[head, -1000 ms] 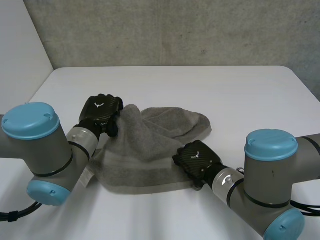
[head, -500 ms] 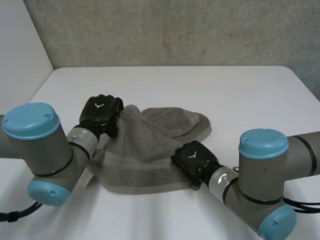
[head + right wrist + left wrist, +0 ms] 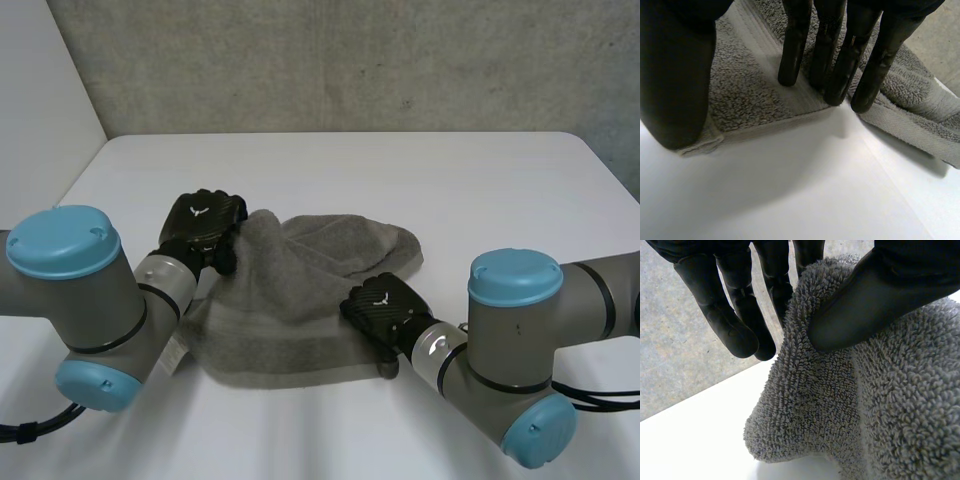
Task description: Fold the towel.
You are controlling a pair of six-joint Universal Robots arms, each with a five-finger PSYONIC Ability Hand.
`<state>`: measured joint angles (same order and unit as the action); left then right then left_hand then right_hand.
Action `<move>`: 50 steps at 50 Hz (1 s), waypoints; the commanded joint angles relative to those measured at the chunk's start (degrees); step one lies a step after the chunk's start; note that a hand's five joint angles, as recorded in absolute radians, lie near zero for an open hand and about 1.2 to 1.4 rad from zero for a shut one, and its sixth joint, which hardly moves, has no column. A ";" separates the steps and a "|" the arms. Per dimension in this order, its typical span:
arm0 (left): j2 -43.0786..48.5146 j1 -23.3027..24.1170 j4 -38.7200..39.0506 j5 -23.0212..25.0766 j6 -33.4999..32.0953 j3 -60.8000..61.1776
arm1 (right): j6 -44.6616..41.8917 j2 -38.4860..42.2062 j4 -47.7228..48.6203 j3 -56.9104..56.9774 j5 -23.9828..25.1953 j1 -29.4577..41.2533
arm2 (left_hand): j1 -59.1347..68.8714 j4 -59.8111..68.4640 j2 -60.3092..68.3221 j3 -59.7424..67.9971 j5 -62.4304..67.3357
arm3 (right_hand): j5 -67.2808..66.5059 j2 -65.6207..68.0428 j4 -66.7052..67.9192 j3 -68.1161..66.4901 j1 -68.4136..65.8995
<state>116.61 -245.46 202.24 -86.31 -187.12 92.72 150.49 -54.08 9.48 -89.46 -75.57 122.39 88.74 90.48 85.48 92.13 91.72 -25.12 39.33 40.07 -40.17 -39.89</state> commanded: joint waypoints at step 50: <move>-18.00 -0.11 -3.69 -0.26 9.76 0.44 | 13.42 -26.52 -3.33 4.64 -1.34 -2.24 | -8.74 -10.48 -5.48 -12.13 -21.72 | -44.88 40.67 39.93 -39.83 -40.11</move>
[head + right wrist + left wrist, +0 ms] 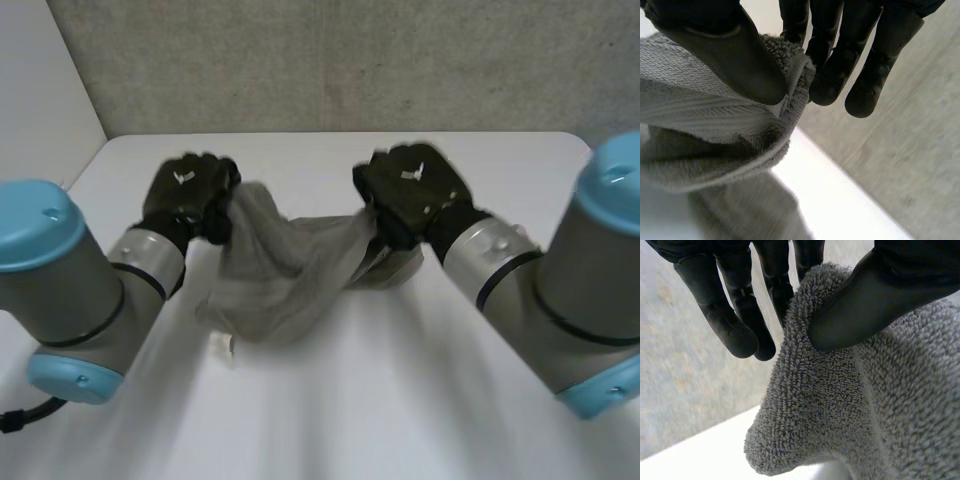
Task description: Fold the towel.
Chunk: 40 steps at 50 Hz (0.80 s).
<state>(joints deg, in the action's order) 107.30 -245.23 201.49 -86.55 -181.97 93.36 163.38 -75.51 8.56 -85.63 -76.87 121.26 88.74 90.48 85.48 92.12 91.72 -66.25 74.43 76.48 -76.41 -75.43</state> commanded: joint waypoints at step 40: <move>10.38 12.94 -17.79 -14.53 -2.78 -22.52 | -3.69 13.72 -13.22 18.83 -0.74 -11.49 | -8.74 -10.48 -5.48 -12.12 -21.72 | -3.75 5.57 3.52 -3.59 -4.57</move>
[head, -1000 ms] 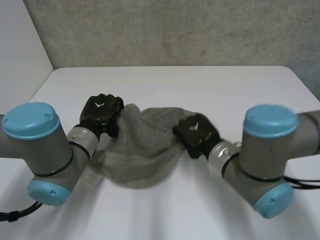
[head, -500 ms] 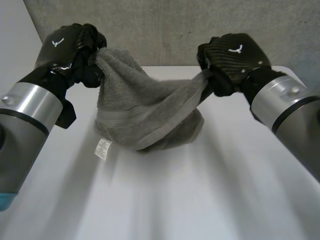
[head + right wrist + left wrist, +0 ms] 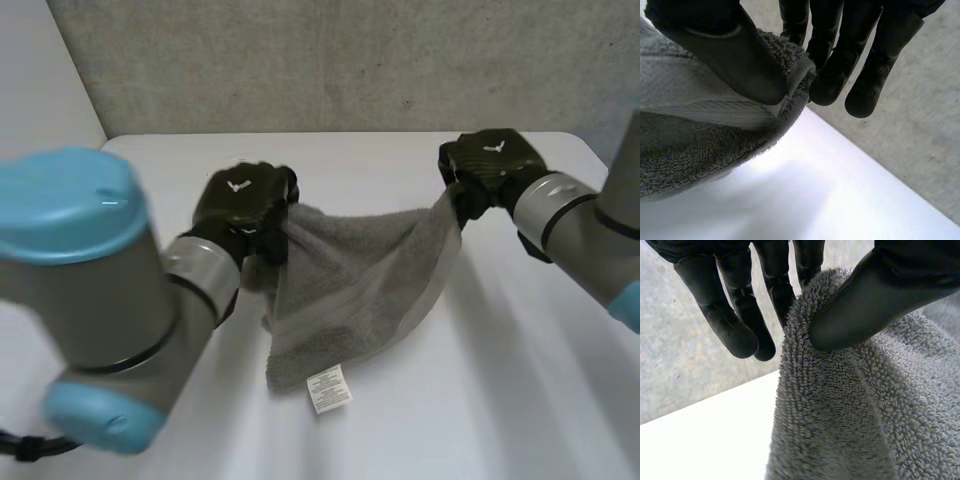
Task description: Fold the towel.
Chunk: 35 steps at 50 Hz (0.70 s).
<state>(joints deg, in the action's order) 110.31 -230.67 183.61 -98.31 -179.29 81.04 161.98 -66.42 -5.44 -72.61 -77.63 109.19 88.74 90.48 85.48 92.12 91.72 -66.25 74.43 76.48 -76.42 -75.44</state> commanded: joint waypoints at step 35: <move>-0.36 -0.05 -6.43 -1.97 12.03 -9.41 | -1.84 15.44 0.00 22.78 1.70 6.48 | -8.74 -10.48 -5.48 -12.12 -21.72 | -3.75 5.57 3.52 -3.58 -4.56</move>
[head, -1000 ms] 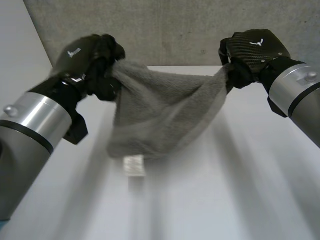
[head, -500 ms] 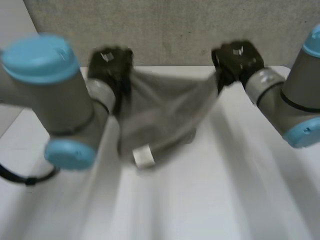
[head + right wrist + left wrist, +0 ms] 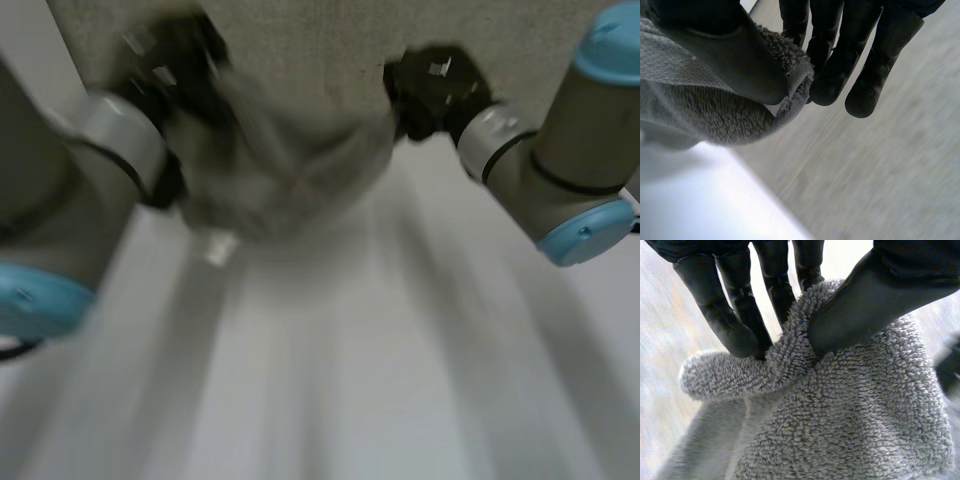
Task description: Fold the towel.
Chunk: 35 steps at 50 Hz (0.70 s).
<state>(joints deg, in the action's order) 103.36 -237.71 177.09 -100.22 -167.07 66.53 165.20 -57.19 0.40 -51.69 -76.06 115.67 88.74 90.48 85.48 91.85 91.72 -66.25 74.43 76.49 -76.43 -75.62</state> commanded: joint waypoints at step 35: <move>21.62 19.57 -0.17 0.02 -2.38 -2.99 | -17.10 15.88 -7.95 9.07 -18.24 -8.53 | -78.19 -79.92 -74.93 -81.30 -91.16 | 66.24 -64.43 -66.49 66.43 65.62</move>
<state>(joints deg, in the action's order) 125.20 -216.37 177.04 -100.11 -167.79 62.18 149.69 -41.18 -7.50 -42.10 -93.22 107.26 15.87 15.56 15.40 14.66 13.34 -16.02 25.06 27.33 -27.48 -26.79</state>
